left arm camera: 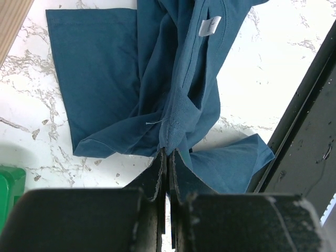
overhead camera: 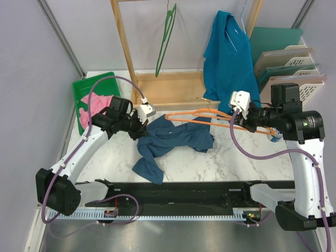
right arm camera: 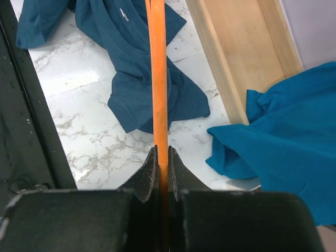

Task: Place the t-shirt on the hanger
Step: Pick up the hanger from the clothesline, then place the T-shirt on the hanger.

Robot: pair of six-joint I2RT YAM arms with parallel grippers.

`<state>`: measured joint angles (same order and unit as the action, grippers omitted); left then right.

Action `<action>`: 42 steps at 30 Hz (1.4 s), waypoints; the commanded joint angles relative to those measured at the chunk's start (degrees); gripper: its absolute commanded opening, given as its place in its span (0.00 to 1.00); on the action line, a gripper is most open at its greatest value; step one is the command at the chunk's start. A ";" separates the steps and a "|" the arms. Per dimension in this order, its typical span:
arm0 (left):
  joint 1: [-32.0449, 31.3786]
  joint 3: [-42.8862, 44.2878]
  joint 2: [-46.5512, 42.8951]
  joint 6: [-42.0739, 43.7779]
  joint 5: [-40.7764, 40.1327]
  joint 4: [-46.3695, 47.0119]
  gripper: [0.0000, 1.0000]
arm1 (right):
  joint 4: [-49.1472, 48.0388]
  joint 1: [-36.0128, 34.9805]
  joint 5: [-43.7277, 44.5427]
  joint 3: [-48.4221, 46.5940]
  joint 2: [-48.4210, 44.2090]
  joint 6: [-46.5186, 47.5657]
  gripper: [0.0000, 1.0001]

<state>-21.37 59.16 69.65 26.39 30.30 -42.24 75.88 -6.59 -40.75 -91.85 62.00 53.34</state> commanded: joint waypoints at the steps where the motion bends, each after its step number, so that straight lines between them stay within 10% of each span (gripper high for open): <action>1: 0.01 3.33 0.05 0.41 0.11 -1.26 0.02 | 7.80 -1.40 -4.16 0.61 -1.70 13.33 0.00; 42: -0.08 6.32 -1.36 4.10 2.21 -6.28 0.02 | -3.54 -4.66 -5.83 1.50 10.51 10.55 0.00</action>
<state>-21.37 63.37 69.58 28.45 31.62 -47.92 75.29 -11.27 -44.05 -87.24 72.40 65.65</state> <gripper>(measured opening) 0.028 0.045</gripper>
